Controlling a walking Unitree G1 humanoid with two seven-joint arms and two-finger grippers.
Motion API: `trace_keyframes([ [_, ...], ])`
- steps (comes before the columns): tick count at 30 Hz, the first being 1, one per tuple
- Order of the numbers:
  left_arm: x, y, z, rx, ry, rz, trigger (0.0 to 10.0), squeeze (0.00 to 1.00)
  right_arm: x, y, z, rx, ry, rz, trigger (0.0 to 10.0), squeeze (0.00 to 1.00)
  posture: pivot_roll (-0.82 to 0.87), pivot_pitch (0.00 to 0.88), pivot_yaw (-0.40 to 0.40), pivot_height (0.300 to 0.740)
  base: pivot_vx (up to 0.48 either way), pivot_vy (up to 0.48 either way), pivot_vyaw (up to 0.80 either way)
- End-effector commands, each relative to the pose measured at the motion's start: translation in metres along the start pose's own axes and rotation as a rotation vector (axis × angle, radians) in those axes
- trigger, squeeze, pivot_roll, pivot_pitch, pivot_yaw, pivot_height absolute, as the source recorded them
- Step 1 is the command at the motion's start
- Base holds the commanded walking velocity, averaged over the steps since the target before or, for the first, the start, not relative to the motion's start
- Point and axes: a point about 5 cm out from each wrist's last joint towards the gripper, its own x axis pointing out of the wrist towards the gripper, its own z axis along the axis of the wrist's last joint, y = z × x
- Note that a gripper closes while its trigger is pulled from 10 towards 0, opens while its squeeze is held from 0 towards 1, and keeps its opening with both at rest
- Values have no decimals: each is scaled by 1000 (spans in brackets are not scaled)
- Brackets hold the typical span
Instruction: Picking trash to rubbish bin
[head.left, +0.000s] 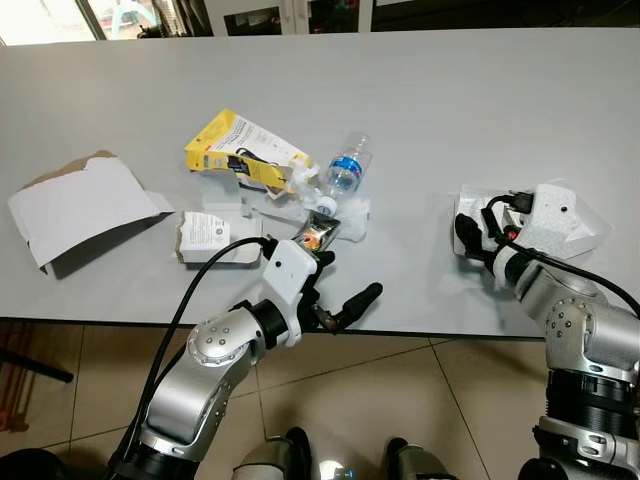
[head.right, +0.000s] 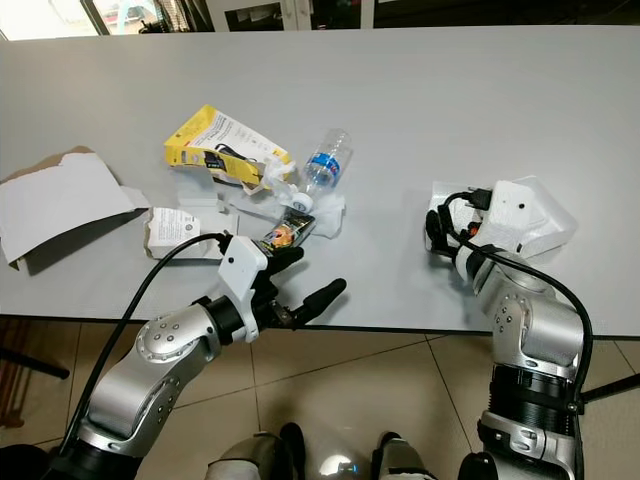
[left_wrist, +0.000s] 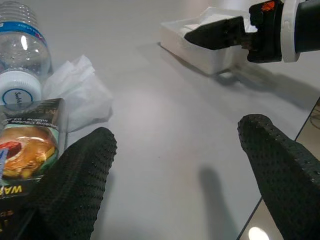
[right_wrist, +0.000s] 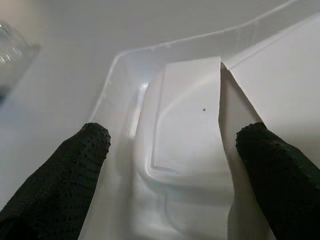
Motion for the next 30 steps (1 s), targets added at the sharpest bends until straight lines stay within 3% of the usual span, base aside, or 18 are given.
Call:
trace_keyframes([
  [1, -2, -2, -3, 8, 22, 0, 10000, 0, 5, -12, -32, 114, 124, -24, 10000, 0, -17, 215, 89, 740, 0, 0, 0],
  [3, -2, -2, -3, 8, 22, 0, 10000, 0, 5, -15, -34, 122, 126, -30, 10000, 0, -15, 217, 90, 740, 0, 0, 0],
  [4, -2, -2, -3, 8, 22, 0, 10000, 0, 5, -16, -36, 122, 130, -33, 2314, 0, -14, 217, 92, 740, 0, 0, 0],
  [5, -3, -1, -3, 9, 22, 0, 10000, 0, 5, -17, -37, 124, 131, -34, 2314, 0, -14, 217, 92, 740, 0, 0, 0],
  [6, -3, -1, -3, 9, 23, 0, 10000, 0, 5, -18, -39, 128, 133, -32, 0, 0, -14, 217, 92, 740, 0, 0, 0],
  [30, 0, 0, -2, 17, 20, 1, 10000, 0, 5, -22, -40, 87, 99, -24, 0, 0, -15, 197, 94, 740, 0, 0, 0],
])
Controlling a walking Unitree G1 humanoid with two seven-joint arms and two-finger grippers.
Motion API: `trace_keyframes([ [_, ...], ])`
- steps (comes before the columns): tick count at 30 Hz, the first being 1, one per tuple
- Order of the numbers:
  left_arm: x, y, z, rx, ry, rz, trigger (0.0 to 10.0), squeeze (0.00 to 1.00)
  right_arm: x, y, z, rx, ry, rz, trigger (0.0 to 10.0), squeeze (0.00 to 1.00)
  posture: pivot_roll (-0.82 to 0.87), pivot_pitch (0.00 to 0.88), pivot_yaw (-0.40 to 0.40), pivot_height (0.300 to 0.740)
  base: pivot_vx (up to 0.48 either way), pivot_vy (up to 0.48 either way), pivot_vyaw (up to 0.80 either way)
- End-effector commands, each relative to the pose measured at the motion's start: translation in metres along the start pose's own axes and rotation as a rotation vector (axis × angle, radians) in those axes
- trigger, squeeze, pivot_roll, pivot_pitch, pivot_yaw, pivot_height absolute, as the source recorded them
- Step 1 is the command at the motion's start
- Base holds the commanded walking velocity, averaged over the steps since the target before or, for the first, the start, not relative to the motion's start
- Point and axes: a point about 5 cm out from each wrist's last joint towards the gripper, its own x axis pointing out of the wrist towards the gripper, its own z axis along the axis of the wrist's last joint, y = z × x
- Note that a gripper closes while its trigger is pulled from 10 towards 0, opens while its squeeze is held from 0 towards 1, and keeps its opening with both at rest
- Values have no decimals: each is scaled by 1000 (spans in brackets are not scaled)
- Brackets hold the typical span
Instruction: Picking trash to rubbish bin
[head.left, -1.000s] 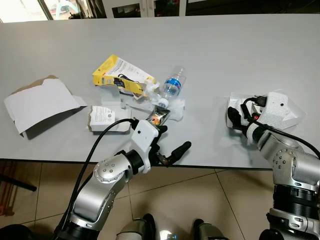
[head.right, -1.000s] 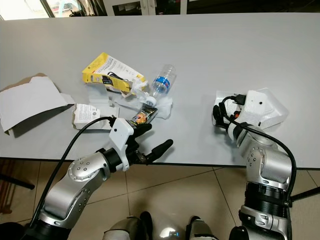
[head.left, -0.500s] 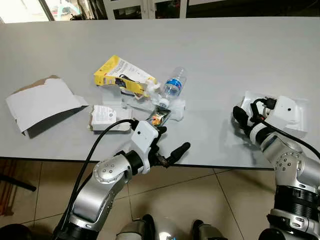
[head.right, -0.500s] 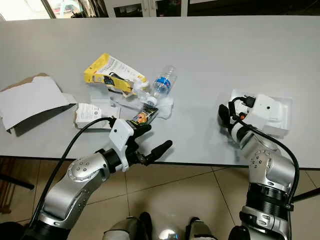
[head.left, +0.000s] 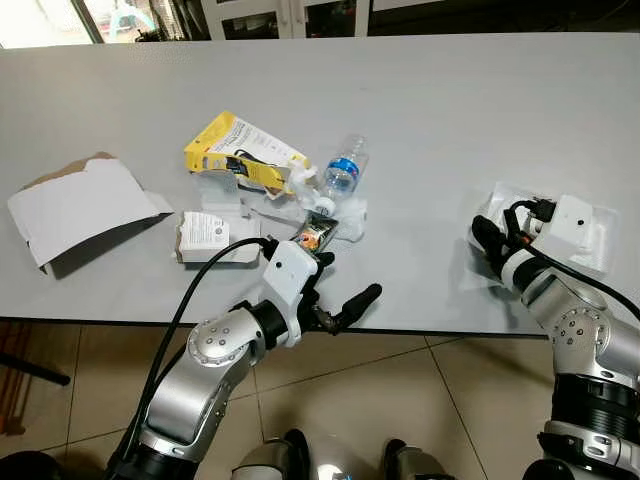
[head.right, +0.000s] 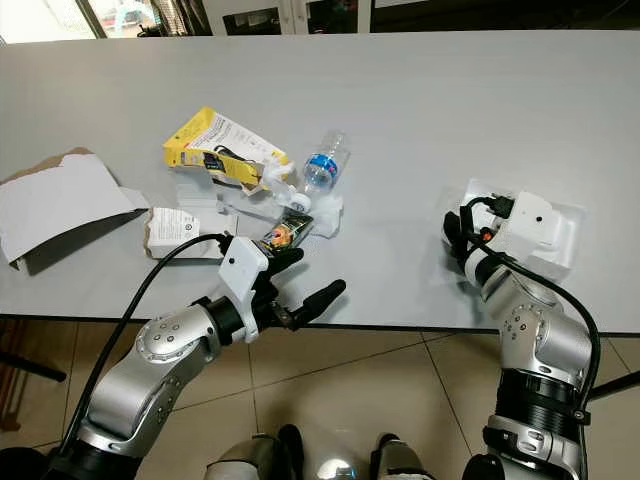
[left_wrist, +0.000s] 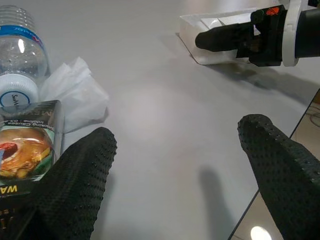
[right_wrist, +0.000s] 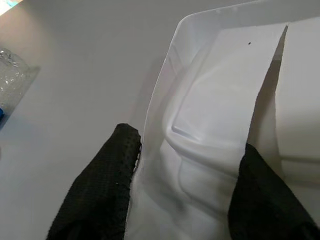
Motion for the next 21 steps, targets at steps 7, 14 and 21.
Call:
trace_keyframes([
  [7, 2, 2, -1, 12, 11, -1, 10000, 0, 1, -10, -27, -11, 116, -53, 0, 0, -18, 186, 95, 740, 0, 0, 0],
  [14, 4, 4, 0, 18, 6, -3, 10000, 0, 1, -12, -22, -36, 97, -64, 0, 0, -20, 174, 98, 740, 0, 0, 0],
  [21, 5, 5, 0, 23, 2, -4, 10000, 0, 1, -10, -16, -63, 75, -61, 0, 0, -19, 169, 100, 740, 0, 0, 0],
])
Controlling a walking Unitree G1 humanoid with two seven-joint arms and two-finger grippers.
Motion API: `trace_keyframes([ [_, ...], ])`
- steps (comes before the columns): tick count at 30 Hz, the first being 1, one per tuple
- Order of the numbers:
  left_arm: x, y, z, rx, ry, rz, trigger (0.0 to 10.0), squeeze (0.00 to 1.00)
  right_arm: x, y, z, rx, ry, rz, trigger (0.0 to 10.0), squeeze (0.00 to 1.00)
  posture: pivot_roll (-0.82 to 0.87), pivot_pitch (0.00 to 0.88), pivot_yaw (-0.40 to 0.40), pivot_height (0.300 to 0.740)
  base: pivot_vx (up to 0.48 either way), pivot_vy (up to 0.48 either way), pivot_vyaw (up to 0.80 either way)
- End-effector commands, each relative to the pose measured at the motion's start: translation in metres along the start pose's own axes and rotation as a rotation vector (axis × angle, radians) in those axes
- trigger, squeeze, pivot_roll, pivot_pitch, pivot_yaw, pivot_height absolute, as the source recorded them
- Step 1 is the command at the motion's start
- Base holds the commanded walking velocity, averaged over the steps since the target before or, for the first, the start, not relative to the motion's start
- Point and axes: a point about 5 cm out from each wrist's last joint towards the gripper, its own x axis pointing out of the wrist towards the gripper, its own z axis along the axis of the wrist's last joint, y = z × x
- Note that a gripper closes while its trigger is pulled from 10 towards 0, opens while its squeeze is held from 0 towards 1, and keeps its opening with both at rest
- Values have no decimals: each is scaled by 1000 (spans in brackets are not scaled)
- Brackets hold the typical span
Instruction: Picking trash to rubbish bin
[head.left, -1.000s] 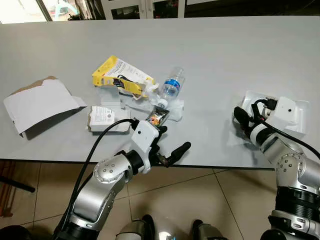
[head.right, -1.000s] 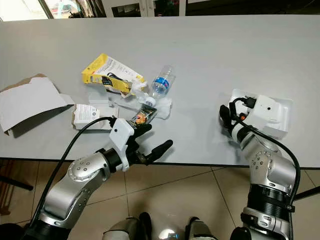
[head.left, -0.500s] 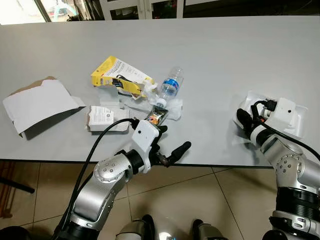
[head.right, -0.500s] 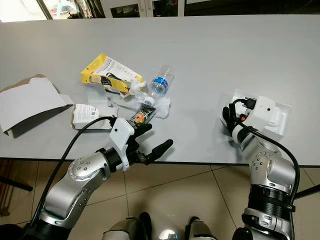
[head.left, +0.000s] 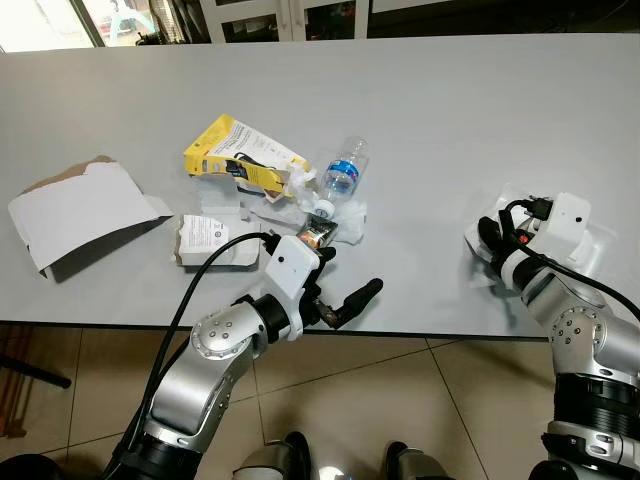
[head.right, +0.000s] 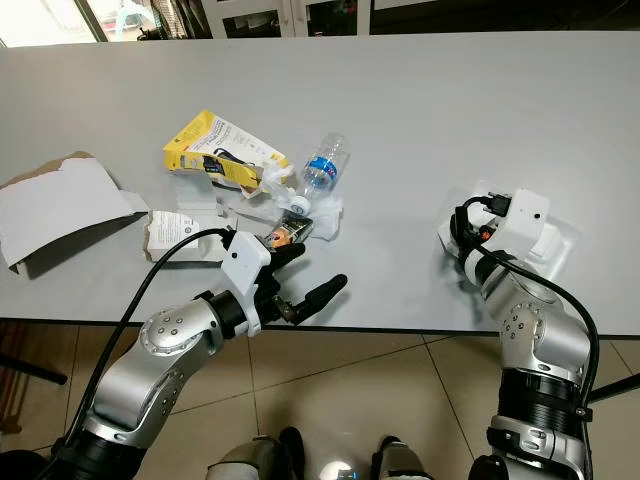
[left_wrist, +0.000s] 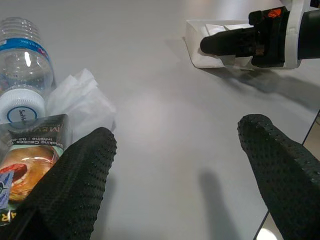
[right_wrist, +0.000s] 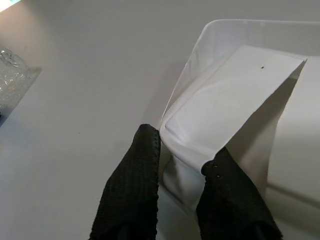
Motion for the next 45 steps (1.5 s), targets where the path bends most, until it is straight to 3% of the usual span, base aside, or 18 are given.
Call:
trace_keyframes([
  [1, 0, 1, -3, 8, 12, -2, 10000, 0, 0, -9, -19, -22, 89, -56, 0, 0, -19, 169, 100, 740, 0, 0, 0],
  [9, 0, 1, -2, 7, 8, 1, 10000, 0, -1, -9, -16, -43, 81, -61, 0, 0, -19, 169, 100, 740, 0, 0, 0],
  [14, 1, 6, 2, 7, -10, 20, 10000, 0, -6, -1, 5, -197, -16, -67, 0, 0, -27, 164, 92, 740, 0, 0, 0],
  [26, 4, 9, 3, 13, -33, 50, 10000, 0, -15, 29, 41, -379, -189, -11, 0, 0, -43, 139, 88, 740, 0, 0, 0],
  [28, 4, 12, 4, 13, -43, 75, 10000, 0, -19, 41, 47, -423, -236, 15, 4627, 0, -44, 135, 85, 740, 0, 0, 0],
  [29, 4, 12, 4, 13, -43, 75, 10000, 0, -19, 41, 47, -423, -236, 15, 4627, 0, -44, 135, 85, 740, 0, 0, 0],
  [30, 4, 15, 5, 17, -50, 101, 10000, 0, -21, 48, 50, -448, -265, 31, 10000, 0, -45, 130, 82, 740, 0, 0, 0],
  [37, 1, 37, 11, 31, -93, 292, 10000, 0, -29, 63, 46, -485, -315, 65, 10000, 0, -45, 115, 69, 740, 0, 0, 0],
  [40, -6, 50, 14, 20, -113, 387, 10000, 0, -37, 71, 32, -485, -330, 76, 10000, 0, -46, 106, 64, 740, 0, 0, 0],
  [45, -10, 53, 12, 13, -111, 407, 10000, 0, -45, 81, 6, -496, -295, 91, 10000, 0, -51, 95, 61, 740, 0, 0, 0],
])
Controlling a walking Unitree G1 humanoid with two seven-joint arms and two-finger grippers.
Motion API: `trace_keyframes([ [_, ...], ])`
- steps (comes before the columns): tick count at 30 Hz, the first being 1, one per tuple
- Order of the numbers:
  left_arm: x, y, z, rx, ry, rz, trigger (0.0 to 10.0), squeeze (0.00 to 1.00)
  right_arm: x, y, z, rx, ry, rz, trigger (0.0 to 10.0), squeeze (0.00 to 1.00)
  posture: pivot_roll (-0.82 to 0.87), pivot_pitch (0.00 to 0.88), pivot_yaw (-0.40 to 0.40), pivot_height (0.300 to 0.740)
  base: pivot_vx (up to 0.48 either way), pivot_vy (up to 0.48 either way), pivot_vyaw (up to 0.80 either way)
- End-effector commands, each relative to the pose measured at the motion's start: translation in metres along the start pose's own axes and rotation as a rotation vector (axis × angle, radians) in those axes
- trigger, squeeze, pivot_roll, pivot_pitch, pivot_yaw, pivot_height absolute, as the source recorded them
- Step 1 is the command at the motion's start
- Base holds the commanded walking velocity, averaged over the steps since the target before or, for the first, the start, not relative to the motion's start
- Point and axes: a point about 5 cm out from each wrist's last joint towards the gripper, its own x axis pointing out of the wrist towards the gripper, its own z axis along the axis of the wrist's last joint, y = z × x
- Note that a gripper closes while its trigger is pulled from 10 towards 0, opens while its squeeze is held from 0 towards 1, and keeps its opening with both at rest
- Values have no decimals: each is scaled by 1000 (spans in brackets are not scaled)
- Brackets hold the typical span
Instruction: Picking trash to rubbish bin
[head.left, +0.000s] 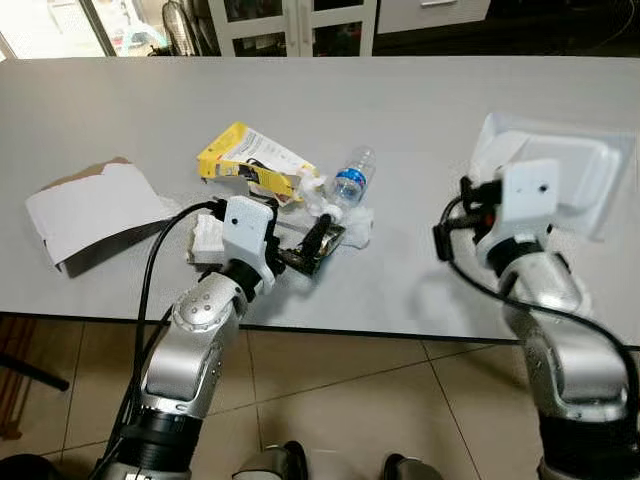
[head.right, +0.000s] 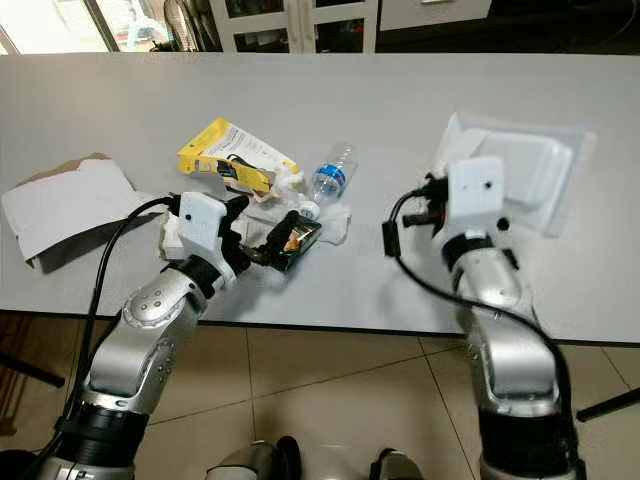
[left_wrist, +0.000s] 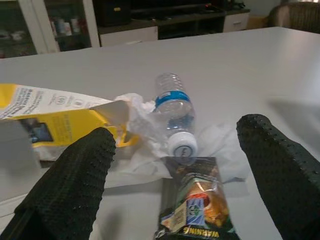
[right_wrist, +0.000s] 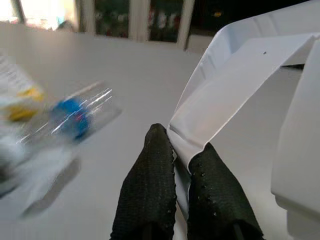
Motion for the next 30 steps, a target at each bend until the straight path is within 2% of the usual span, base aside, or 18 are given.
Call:
trace_keyframes([
  [1, -3, 3, -4, 1, 12, 20, 10000, 0, -5, 7, 5, -11, -37, 7, 10000, 0, -51, 95, 61, 740, 0, 0, 0],
  [4, -4, 3, -7, -9, 21, 24, 10000, 0, -9, 15, 1, 2, -26, 19, 10000, 0, -56, 94, 60, 740, 0, 0, 0],
  [8, -4, 1, -9, -20, 26, 26, 10000, 0, -11, 18, -2, -6, -22, 19, 10000, 0, -62, 96, 60, 740, 0, 0, 0],
  [22, -6, 3, -13, -50, 57, 26, 10000, 0, -13, 10, -6, -15, -7, -39, 10000, 0, -67, 102, 69, 740, 0, 0, 0],
  [30, -6, 1, -13, -49, 66, 9, 10000, 0, -12, 12, -7, -12, -2, -40, 10000, 0, -66, 107, 72, 740, 0, 278, 0],
])
